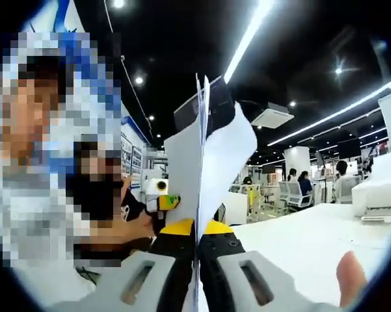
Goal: Organize the stack of printing papers by aligning and flattening the scattered papers on the table
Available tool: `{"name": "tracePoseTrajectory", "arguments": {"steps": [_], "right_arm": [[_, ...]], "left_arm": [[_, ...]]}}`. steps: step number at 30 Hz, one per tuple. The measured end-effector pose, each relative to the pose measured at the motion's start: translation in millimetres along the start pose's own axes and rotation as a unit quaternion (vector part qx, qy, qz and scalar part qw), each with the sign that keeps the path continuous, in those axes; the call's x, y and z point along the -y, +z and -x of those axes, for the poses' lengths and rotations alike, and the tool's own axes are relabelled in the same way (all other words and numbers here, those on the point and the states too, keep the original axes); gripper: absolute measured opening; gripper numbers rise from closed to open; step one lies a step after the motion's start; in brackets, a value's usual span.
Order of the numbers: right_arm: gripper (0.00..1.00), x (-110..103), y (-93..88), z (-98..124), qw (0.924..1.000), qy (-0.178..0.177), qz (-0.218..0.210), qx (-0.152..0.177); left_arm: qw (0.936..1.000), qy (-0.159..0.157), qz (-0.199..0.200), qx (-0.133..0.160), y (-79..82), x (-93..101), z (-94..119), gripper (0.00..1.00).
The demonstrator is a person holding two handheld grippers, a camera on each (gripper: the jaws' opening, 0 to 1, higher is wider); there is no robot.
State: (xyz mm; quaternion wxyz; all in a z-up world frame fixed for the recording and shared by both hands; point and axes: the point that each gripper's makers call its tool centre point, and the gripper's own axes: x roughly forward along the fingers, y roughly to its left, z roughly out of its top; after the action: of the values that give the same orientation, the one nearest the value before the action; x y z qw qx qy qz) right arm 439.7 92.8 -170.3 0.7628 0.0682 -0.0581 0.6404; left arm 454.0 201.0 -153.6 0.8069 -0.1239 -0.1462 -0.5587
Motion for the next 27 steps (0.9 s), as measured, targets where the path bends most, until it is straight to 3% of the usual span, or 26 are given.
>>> {"name": "tracePoseTrajectory", "arguments": {"steps": [2,5,6,8,11,12,16,21,24,27], "right_arm": [[0.0,-0.8,0.4,1.3,1.0,0.004,0.0,0.004],[0.17,1.1,-16.4,3.0,0.9999,0.001,-0.014,0.006],[0.18,1.3,-23.9,2.3,0.9999,-0.001,-0.014,0.001],[0.22,-2.3,-35.2,-0.7,0.9999,0.005,-0.008,-0.008],[0.15,-9.0,-43.4,-7.6,0.9994,0.022,-0.014,-0.021],[0.0,-14.0,-45.8,-6.2,0.9987,0.039,-0.002,-0.032],[0.0,-21.9,-37.2,-4.8,0.9981,0.049,0.011,-0.035],[0.0,-24.1,-15.4,5.5,0.9964,0.057,0.029,-0.055],[0.0,-19.4,-5.6,13.5,0.9887,0.064,0.046,-0.128],[0.0,-19.0,-4.0,16.1,0.9774,0.075,0.057,-0.189]], "left_arm": [[0.9999,-0.007,0.011,0.001,-1.3,2.7,1.2,0.07],[0.9998,-0.008,0.015,-0.014,-22.3,4.1,9.3,0.06],[0.9993,-0.01,0.029,0.023,-15.1,4.5,10.6,0.06],[0.9969,-0.027,0.068,0.028,-16.3,8.7,14.9,0.06],[0.9987,-0.023,0.038,0.024,-16.5,8.7,15.0,0.06],[0.9987,-0.024,0.039,0.022,-16.0,8.0,15.3,0.06],[0.999,-0.024,0.036,0.014,-12.6,7.0,15.2,0.08],[0.9997,-0.007,0.019,-0.016,-2.2,3.0,17.7,0.34],[0.9976,0.002,-0.016,-0.068,2.7,0.1,22.3,0.43],[0.9953,0.003,-0.03,-0.092,7.6,1.8,24.1,0.5]]}}
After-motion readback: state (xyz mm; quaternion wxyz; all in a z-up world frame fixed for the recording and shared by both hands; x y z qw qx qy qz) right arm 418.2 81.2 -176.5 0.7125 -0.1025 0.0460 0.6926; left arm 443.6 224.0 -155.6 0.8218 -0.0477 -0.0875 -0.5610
